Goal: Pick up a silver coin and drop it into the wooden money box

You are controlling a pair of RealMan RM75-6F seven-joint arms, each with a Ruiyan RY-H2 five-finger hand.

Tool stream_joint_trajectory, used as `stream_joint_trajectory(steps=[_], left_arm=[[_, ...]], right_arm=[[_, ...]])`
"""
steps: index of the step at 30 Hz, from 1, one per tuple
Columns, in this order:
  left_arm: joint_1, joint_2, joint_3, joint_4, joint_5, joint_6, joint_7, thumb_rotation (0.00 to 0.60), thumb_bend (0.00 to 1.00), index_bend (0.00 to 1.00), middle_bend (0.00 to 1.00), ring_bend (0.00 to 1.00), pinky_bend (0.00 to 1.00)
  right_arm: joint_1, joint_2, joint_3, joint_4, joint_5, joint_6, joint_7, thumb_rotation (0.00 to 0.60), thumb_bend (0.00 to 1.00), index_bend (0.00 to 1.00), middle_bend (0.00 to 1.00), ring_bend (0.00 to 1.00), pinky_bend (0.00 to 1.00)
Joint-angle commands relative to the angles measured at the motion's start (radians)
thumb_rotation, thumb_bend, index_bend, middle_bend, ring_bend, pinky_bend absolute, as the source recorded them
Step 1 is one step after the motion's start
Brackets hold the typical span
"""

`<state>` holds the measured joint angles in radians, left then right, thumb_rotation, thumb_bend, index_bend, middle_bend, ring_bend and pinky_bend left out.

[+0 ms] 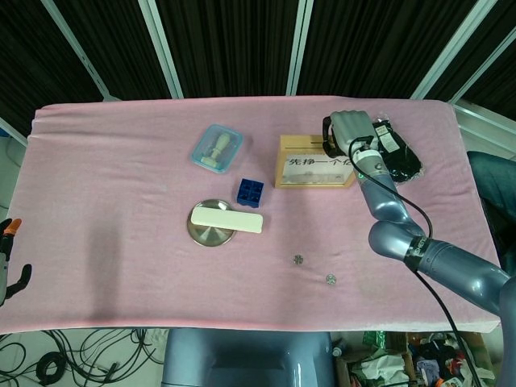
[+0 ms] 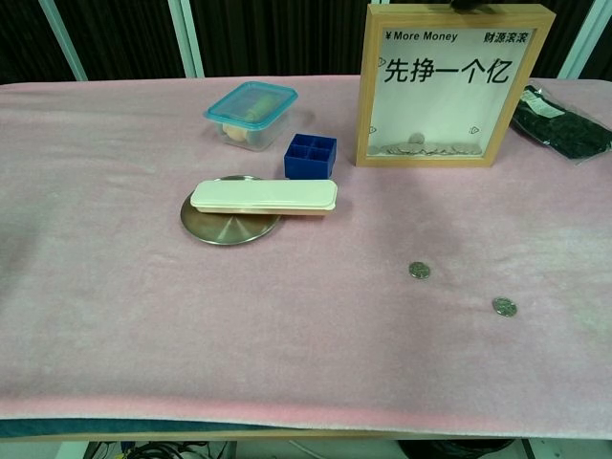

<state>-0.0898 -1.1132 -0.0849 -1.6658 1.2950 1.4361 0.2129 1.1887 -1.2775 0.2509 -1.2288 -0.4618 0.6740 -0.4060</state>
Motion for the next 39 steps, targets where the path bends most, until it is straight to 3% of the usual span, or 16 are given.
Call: stream_joint_trajectory(steps=[1,8,16,21,24,28,33,39], left_arm=[[0.000,0.000,0.000,0.000,-0.001,0.000,0.001,0.600,0.40,0.07,0.04,0.00,0.00],[0.000,0.000,0.000,-0.002,-0.003,-0.001,0.004,0.600,0.40,0.06,0.04,0.00,0.00],[0.000,0.000,0.000,-0.003,-0.007,-0.001,0.007,0.600,0.40,0.07,0.04,0.00,0.00],[0.000,0.001,0.000,-0.004,-0.007,-0.003,0.008,0.600,0.40,0.07,0.04,0.00,0.00],[-0.001,0.002,0.000,-0.005,-0.005,-0.003,0.005,0.600,0.40,0.07,0.04,0.00,0.00],[-0.001,0.004,0.005,-0.005,0.003,-0.005,0.002,0.600,0.40,0.07,0.04,0.00,0.00],[-0.002,0.007,0.008,-0.005,0.013,-0.004,0.000,0.600,0.40,0.07,0.04,0.00,0.00],[0.000,0.007,0.010,-0.002,0.029,0.006,-0.002,0.600,0.40,0.07,0.04,0.00,0.00]], right_arm=[[0.001,0.002,-0.003,0.000,0.001,-0.002,-0.001,0.600,0.41,0.60,0.75,0.82,0.83],[0.004,0.007,-0.011,-0.002,0.006,-0.004,-0.006,0.600,0.41,0.48,0.75,0.82,0.83],[0.010,0.016,-0.022,-0.005,0.021,-0.014,-0.016,0.600,0.42,0.43,0.75,0.82,0.83],[0.007,0.033,0.001,-0.030,0.014,0.011,0.008,0.600,0.42,0.37,0.73,0.80,0.83],[-0.041,0.096,0.040,-0.156,-0.042,0.126,0.058,0.600,0.38,0.36,0.61,0.71,0.79],[-0.146,0.207,0.039,-0.380,-0.132,0.279,0.089,0.600,0.30,0.33,0.38,0.47,0.56],[-0.325,0.305,-0.061,-0.629,-0.325,0.533,0.043,0.600,0.25,0.30,0.23,0.31,0.36],[-0.530,0.290,-0.216,-0.715,-0.575,0.801,-0.022,0.600,0.20,0.28,0.17,0.26,0.29]])
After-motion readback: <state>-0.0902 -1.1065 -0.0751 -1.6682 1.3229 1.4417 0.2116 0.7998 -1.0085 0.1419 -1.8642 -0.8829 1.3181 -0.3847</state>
